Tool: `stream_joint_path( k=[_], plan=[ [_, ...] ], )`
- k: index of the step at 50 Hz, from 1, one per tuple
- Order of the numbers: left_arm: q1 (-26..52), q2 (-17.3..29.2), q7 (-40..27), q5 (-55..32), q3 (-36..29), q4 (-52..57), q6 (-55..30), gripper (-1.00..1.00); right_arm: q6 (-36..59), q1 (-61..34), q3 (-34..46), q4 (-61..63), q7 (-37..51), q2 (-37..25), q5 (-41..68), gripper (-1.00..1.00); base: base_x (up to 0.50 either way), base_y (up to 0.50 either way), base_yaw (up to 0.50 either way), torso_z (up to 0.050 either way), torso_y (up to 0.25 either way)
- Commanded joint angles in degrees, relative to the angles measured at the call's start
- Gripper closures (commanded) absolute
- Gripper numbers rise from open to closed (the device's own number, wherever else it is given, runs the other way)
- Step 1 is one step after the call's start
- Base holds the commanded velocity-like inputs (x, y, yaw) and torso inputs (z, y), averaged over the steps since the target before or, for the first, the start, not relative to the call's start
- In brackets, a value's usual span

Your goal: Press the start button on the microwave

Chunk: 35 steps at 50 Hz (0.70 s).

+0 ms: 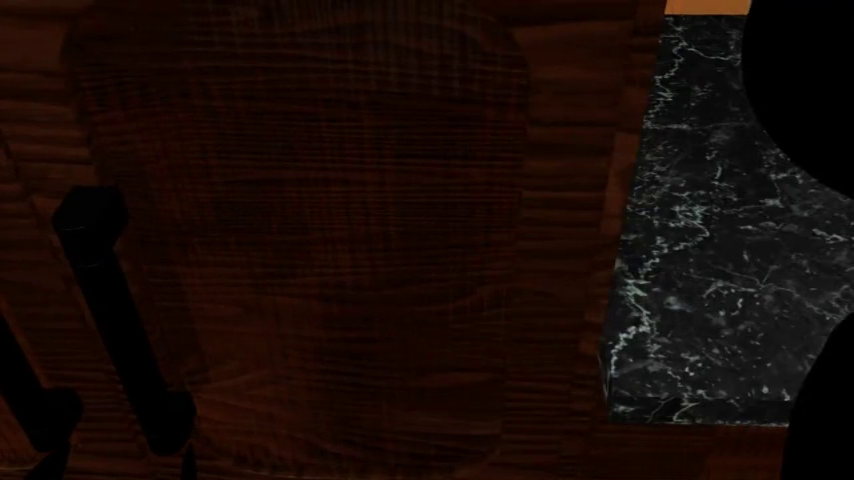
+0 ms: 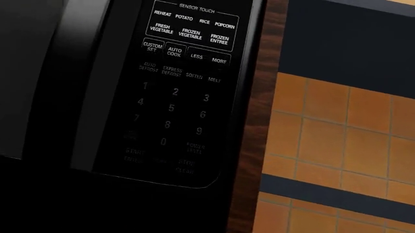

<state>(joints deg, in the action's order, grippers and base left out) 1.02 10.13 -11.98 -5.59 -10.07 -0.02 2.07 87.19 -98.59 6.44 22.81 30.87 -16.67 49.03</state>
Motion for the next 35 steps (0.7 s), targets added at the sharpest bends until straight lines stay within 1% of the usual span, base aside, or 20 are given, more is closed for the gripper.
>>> stream_joint_path(
  k=[1, 13, 21, 30, 35],
  plan=[
    [-0.06, 0.25, -0.28, -0.25, -0.53, 0.05, 0.15, -1.00, 0.16, -11.92, 2.43, -11.42, 10.49, -2.66, 17.65, 1.00, 0.00, 0.00, 0.00, 0.000, 0.000],
    [-0.08, 0.55, -0.70, -0.24, -0.94, -0.67, 0.87, -1.00, -4.70, -13.51, 8.19, -13.76, 5.40, -3.40, 15.46, 1.00, 0.00, 0.00, 0.00, 0.000, 0.000],
    [-0.18, 0.82, -0.98, -0.42, -1.12, -0.46, 0.72, -1.00, -7.04, -13.15, 10.17, -14.97, 3.45, -1.85, 15.16, 1.00, 0.00, 0.00, 0.00, 0.000, 0.000],
    [0.10, 0.85, -1.09, -0.66, -1.45, -1.36, 1.34, -1.00, -11.93, -12.36, 14.05, -17.36, -0.60, -0.50, 12.05, 1.00, 0.00, 0.00, 0.00, 0.000, 0.000],
    [0.21, 0.94, -1.22, -0.70, -1.74, -0.94, 0.95, -1.00, -13.42, -13.47, 16.88, -19.59, -2.25, 0.23, 9.86, 1.00, 0.00, 0.00, 0.00, 0.000, 0.000]
  ],
)
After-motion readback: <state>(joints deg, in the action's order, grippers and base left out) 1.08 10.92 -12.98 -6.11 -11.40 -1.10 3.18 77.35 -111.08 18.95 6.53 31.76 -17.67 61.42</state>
